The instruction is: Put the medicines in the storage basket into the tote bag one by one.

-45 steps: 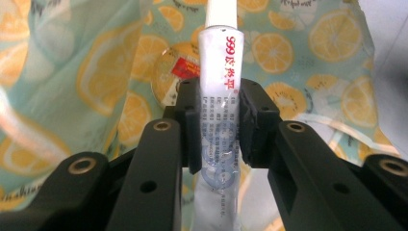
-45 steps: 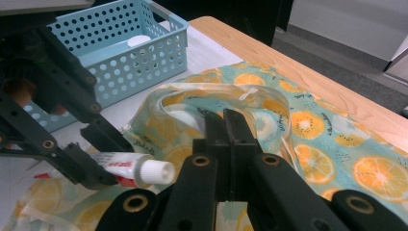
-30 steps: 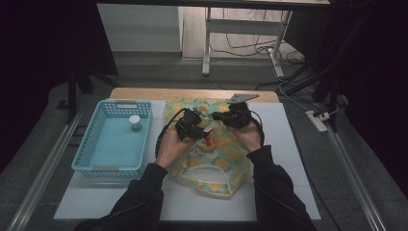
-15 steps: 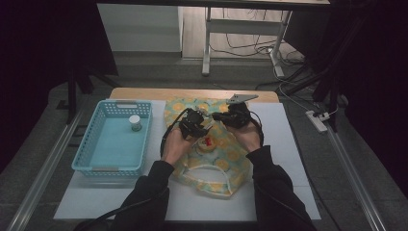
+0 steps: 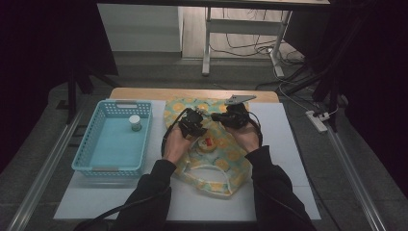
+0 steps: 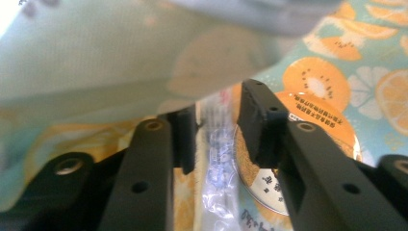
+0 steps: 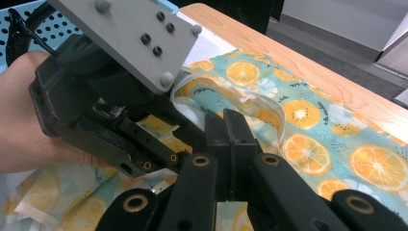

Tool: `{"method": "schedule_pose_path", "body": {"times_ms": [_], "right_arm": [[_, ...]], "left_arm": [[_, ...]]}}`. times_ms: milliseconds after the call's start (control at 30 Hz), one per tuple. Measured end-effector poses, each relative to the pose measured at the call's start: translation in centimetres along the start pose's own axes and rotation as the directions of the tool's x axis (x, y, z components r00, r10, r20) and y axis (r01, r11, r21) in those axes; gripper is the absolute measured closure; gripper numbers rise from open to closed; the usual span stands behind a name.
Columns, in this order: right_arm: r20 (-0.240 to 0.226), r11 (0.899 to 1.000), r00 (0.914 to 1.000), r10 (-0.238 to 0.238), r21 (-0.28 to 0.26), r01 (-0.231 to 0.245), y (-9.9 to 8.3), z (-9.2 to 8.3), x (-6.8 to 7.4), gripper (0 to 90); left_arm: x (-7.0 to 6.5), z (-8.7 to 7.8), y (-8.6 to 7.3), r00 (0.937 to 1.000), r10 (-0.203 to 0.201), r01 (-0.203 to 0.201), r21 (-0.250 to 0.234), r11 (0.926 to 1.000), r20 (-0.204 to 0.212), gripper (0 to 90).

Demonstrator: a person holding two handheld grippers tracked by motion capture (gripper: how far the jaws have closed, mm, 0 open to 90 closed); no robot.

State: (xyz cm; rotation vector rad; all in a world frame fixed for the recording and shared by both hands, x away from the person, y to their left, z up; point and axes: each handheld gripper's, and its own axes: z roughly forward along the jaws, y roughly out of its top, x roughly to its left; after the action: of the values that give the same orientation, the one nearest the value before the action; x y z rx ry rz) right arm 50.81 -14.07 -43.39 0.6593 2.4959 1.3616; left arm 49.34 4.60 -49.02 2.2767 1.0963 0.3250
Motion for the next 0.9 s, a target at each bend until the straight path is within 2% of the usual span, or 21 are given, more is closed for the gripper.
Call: {"method": "schedule_pose_path", "body": {"times_ms": [167, 233, 367, 433, 667, 900], "right_arm": [[0.001, 1.0, 1.0, 0.001, -0.008, -0.001, 0.0, -0.1, 0.0, 90.0], [0.001, 1.0, 1.0, 0.002, -0.01, -0.002, 0.0, -0.2, -0.1, 90.0], [0.0, 1.0, 1.0, 0.002, -0.01, -0.002, 0.0, -0.2, -0.1, 90.0], [-0.003, 1.0, 1.0, 0.003, -0.008, -0.003, 0.0, -0.2, -0.1, 90.0], [-0.012, 1.0, 0.9999, -0.001, -0.008, 0.001, 0.1, -0.2, 0.0, 90.0], [-0.018, 1.0, 0.9998, 0.001, -0.006, -0.001, 0.1, -0.2, 0.0, 90.0]], "left_arm": [[-0.1, -0.5, 0.0, 0.9994, 0.033, -0.033, 0.004, 0.9995, 0.011, 56.1], [-0.2, -0.8, 0.0, 0.9992, 0.031, -0.031, 0.005, 0.9995, 0.024, 51.5], [-0.2, -1.5, -0.1, 0.997, 0.031, -0.031, -0.003, 0.9995, 0.071, 43.0], [-0.3, -1.9, -0.2, 0.9953, 0.044, -0.044, -0.007, 0.999, 0.086, 37.4], [-0.3, -3.3, -0.7, 0.9836, 0.05, -0.044, -0.035, 0.9984, 0.173, 21.6], [-0.2, -4.2, -1.6, 0.9716, 0.035, -0.022, -0.058, 0.9981, 0.234, 13.4]]}}
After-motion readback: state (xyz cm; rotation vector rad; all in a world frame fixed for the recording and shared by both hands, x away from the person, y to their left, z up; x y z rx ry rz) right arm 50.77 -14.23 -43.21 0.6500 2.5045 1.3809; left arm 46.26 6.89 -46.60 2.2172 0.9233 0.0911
